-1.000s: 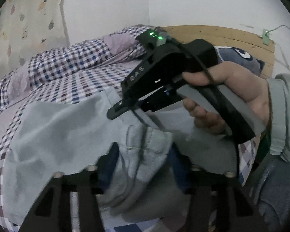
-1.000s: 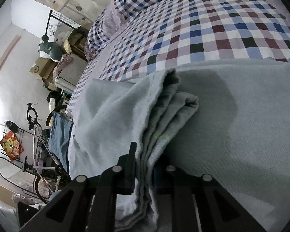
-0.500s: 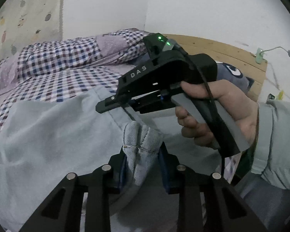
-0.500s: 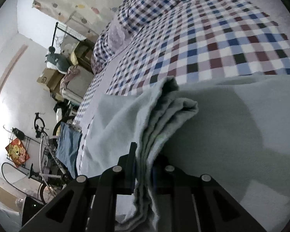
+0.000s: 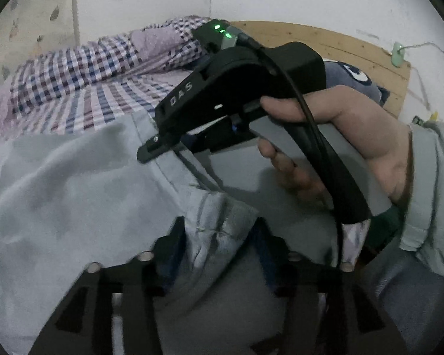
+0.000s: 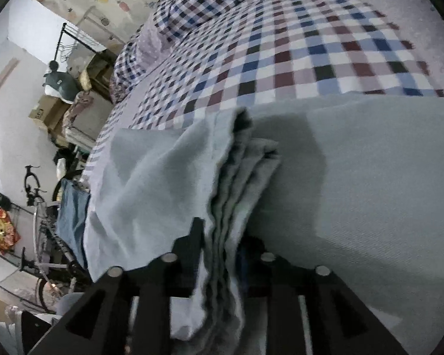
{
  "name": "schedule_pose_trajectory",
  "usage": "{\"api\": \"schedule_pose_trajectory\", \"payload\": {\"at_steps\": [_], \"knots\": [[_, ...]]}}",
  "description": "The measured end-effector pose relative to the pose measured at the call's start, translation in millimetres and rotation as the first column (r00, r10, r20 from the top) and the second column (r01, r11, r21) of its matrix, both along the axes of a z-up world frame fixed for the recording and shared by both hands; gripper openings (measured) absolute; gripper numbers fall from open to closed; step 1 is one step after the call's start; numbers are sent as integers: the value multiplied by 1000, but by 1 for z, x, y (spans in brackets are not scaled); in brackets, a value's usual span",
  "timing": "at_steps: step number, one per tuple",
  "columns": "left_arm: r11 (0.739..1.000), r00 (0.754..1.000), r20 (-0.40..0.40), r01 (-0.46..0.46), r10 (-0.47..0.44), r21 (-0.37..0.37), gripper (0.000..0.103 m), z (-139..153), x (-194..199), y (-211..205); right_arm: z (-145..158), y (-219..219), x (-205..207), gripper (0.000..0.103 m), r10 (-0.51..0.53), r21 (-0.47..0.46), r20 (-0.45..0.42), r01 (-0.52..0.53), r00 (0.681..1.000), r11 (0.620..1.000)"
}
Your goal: Fold clothes
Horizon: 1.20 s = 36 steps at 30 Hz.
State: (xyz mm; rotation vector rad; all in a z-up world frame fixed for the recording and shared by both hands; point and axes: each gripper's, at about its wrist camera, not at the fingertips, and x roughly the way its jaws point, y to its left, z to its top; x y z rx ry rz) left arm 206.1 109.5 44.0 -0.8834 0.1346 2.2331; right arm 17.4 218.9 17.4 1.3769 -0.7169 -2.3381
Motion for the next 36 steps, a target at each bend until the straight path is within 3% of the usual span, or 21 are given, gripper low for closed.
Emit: {"api": "schedule_pose_trajectory", "payload": {"at_steps": [2,5,7,9,11,13,16,18,19,22,23,24,25,28,29,31,33,36], "knots": [[999,999,37,-2,1,44,66,6,-1,-10,7,11,8,48,-45,28,-10,45,999,999],[985,997,71,-55,44,162,66,29,2,-45,17,31,22,50,-137,50,-42,139,990,989],[958,991,71,-132,117,253,71,49,-2,-82,24,41,28,50,-193,54,-78,198,978,979],[923,970,59,-241,234,299,78,67,-6,-122,35,43,31,50,-224,35,-120,230,967,973],[860,920,74,-388,386,332,79,73,-6,-181,45,40,34,50,-236,35,-165,245,958,969],[780,845,131,-530,518,332,79,68,-10,-231,57,30,36,50,-241,67,-208,260,948,963],[683,745,263,-667,613,297,79,35,-26,-285,75,8,37,51,-252,105,-267,288,930,952],[657,703,386,-705,597,269,77,9,-41,-302,88,-13,33,51,-246,139,-303,298,921,944],[662,699,431,-702,571,264,77,-1,-48,-304,91,-26,31,51,-231,156,-318,292,919,944],[744,772,427,-608,471,278,73,-8,-64,-284,100,-68,22,50,-182,210,-358,270,916,940],[770,795,422,-571,435,283,60,-9,-69,-277,99,-84,16,50,-158,235,-363,255,918,938],[794,808,419,-546,415,268,32,-9,-72,-271,96,-98,9,49,-140,260,-363,244,921,934],[805,805,417,-544,421,238,26,-10,-74,-266,92,-110,3,49,-122,282,-360,232,925,931],[762,765,429,-606,481,227,18,-14,-72,-273,55,-124,-22,41,-126,394,-266,227,956,890],[754,754,436,-618,491,221,18,-14,-71,-274,39,-120,-27,26,-159,426,-216,240,963,872],[743,741,423,-638,522,202,19,-9,-69,-279,22,-104,-25,17,-223,390,-153,267,963,881],[725,728,387,-663,566,188,35,1,-66,-284,30,-99,-19,16,-245,402,-147,284,958,870],[694,704,331,-700,629,169,38,16,-62,-293,41,-97,-13,20,-244,429,-151,286,958,857]]}}
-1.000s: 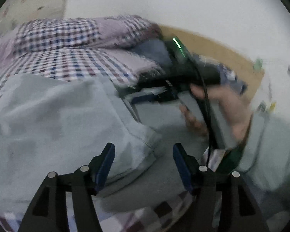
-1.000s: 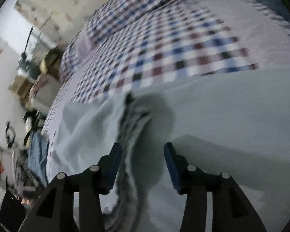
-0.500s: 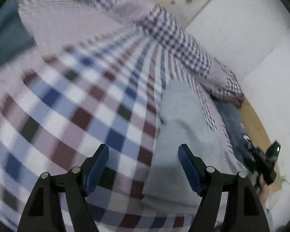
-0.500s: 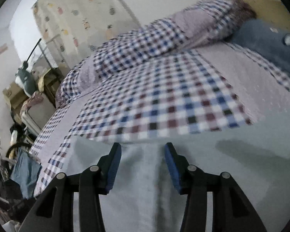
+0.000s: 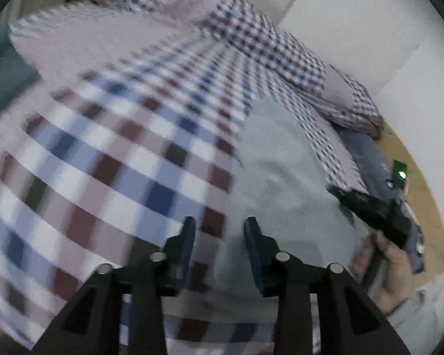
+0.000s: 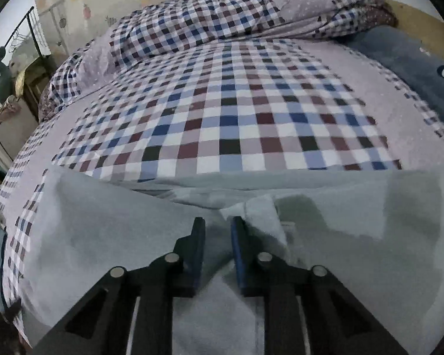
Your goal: Fold clothes
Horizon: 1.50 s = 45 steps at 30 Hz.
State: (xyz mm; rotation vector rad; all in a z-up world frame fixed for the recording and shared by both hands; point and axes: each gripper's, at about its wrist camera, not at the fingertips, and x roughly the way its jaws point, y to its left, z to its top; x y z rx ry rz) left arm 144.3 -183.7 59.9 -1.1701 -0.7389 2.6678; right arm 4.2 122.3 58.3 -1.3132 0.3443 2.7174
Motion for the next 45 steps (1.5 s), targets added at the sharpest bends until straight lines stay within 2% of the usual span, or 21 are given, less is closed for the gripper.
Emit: {"api": "schedule_pose_trajectory", "payload": {"at_steps": [1,3,5,6,8,10,14,18,20,22,24,32,37,45], "knots": [[1000,1000,-11,-20,20,-19,41,5,2,-3,4,0,0,23,-9,11,1,9,1000,1000],[1000,997,-77,-16,16,7,68,24,-4,-6,15,-2,-1,28,-12,4,-26,12,1000,1000],[1000,990,-144,12,-10,14,79,45,-19,3,29,-8,-4,47,-4,-45,-86,0,996,999],[1000,986,-165,28,-26,10,81,53,-29,11,36,-12,-4,52,-3,-77,-121,-6,993,997],[998,978,-199,61,-60,-4,84,68,-48,31,42,-15,-7,72,-16,-143,-174,-9,985,990],[996,975,-202,92,-87,14,85,74,-71,49,43,-16,-11,78,-39,-204,-208,-5,977,979],[990,980,-145,142,-139,10,85,63,-115,94,12,-13,-27,78,-74,-274,-155,29,985,961],[978,978,-74,187,-194,-92,85,28,-159,130,-11,-16,-35,78,-51,-156,-105,34,993,987],[952,974,-46,205,-221,-229,85,6,-169,146,-13,-16,-35,77,-26,-85,-94,18,995,996],[903,969,-16,224,-246,-366,85,-12,-172,160,-13,-16,-33,77,-6,-29,-88,3,996,1000],[879,967,11,238,-256,-414,85,-25,-176,168,-17,-15,-31,77,-9,21,-92,11,996,1000],[878,965,23,247,-261,-409,87,-47,-176,166,-30,-18,-29,80,10,82,-68,-4,998,997],[875,964,33,253,-263,-413,88,-42,-179,168,-22,-24,-22,80,33,99,-54,-27,998,995],[853,956,38,277,-291,-442,88,-14,-146,160,-6,-47,1,81,116,181,-45,-106,992,978]]}}
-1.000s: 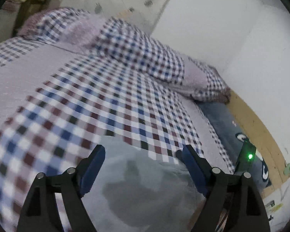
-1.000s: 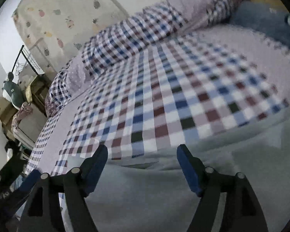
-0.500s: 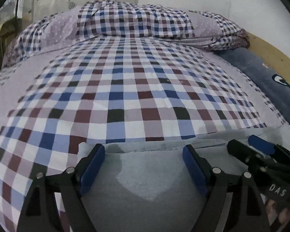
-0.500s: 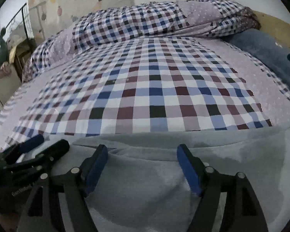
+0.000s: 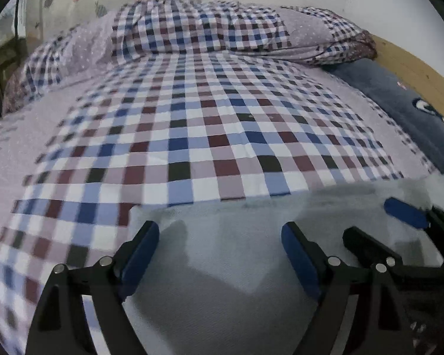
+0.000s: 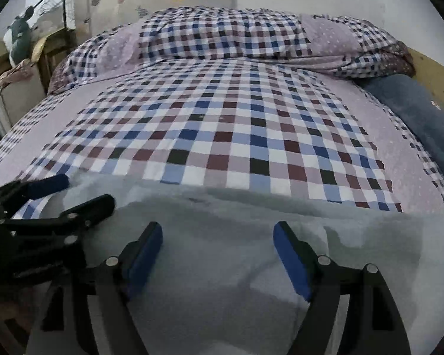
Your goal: Fold clothes
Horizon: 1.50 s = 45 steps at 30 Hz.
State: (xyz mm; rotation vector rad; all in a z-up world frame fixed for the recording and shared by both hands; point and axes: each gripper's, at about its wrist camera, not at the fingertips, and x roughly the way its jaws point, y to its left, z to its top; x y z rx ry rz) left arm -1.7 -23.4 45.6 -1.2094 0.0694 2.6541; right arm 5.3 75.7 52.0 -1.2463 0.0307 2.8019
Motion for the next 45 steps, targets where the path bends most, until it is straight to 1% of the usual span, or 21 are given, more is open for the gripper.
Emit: {"api": "schedule_pose_trajectory", "payload": {"at_steps": [3,6,7,9,10,11,13,16,20,22,23,26,28,30,32,35,37,40,43,44,45], "knots": [[1000,999,-33,7,-7,8,88,3,25,-7,2,-6,10,83,23,29,14,-23,1000,999],[1000,998,-57,11,-11,-13,92,-2,38,-11,-4,-10,21,84,46,57,17,-47,999,997],[1000,999,-52,5,-5,1,93,-6,39,-14,-7,-10,24,84,49,55,17,-50,999,997],[1000,999,-33,-8,9,28,100,-14,36,-20,-14,-5,27,85,42,24,17,-42,999,999],[999,1000,-10,-15,16,45,102,-17,34,-24,-16,-4,26,85,39,9,17,-39,999,999],[997,1000,19,-18,17,76,102,-20,30,-28,-18,-2,25,86,38,-1,17,-38,999,999],[993,999,39,-16,12,116,103,-21,28,-34,-18,0,23,86,38,-4,15,-38,999,999],[992,999,48,-6,0,124,102,-17,32,-38,-18,0,24,87,40,-4,15,-40,999,999],[992,998,66,-25,17,125,102,-9,57,-60,-17,1,26,87,40,-8,14,-40,999,999],[985,997,75,-48,36,166,102,-6,76,-82,-16,1,27,87,42,-6,12,-42,999,999],[977,995,85,-73,56,203,102,-5,88,-96,-15,0,28,87,44,-5,11,-44,999,999],[937,987,117,-144,112,318,102,-5,121,-127,-12,-4,35,87,55,10,9,-55,998,998],[902,980,137,-186,142,390,102,-6,141,-143,-9,-10,42,87,67,32,-5,-67,998,997],[854,976,147,-210,158,475,102,-8,163,-153,-2,-17,52,87,96,65,-41,-93,995,994],[803,974,172,-220,148,554,102,-12,176,-158,8,-25,68,87,130,87,-90,-123,987,989],[747,974,193,-217,121,629,102,-16,180,-160,22,-37,96,87,183,104,-165,-167,969,980],[694,971,223,-217,84,686,102,-23,177,-161,27,-46,117,87,216,110,-195,-197,957,974],[606,965,260,-222,25,764,102,-33,173,-162,31,-66,143,88,291,138,-226,-266,930,954],[585,960,280,-225,-4,779,102,-34,168,-162,28,-94,167,90,382,208,-230,-338,895,918],[573,957,289,-225,-21,788,102,-34,167,-162,25,-104,173,90,414,234,-224,-363,882,902],[552,955,295,-224,-41,803,102,-34,166,-163,22,-115,178,90,449,259,-216,-392,867,883]]}}
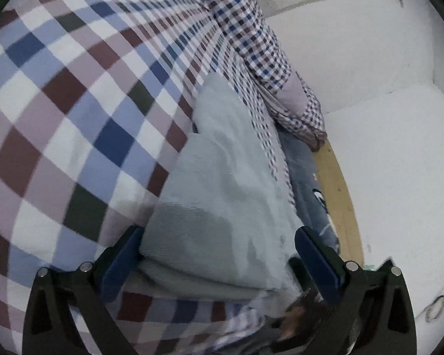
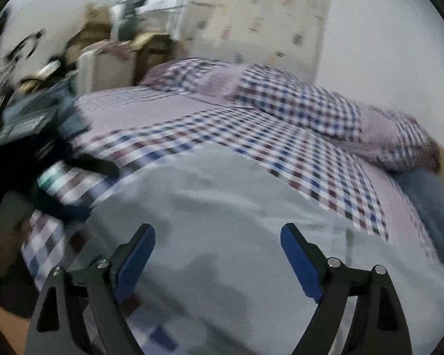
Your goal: Fold clothes
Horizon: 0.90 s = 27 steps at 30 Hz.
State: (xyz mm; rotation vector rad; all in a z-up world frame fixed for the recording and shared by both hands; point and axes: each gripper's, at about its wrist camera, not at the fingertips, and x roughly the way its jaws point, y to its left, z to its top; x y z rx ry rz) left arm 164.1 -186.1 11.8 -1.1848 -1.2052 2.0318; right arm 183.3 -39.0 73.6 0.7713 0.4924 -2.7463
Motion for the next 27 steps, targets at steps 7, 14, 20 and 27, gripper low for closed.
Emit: {"api": "schedule_pose_trajectory", "payload": {"at_steps": [7,14,20,27], "knots": [[974,997,13,72,-76,214,102,11,-6,-8,-36,-71,21,90,162,225,-23,-153,986,962],[950,989,-14,145,-147,278,102,24,-20,-11,-58,-107,4,89,106,386,-103,-59,989,921],[926,983,-23,178,-181,333,102,29,-33,-6,-71,-120,-13,68,71,466,-142,3,987,885],[939,981,-27,193,-193,284,102,33,-49,-5,-64,-115,-34,13,31,455,-114,25,993,890]]}}
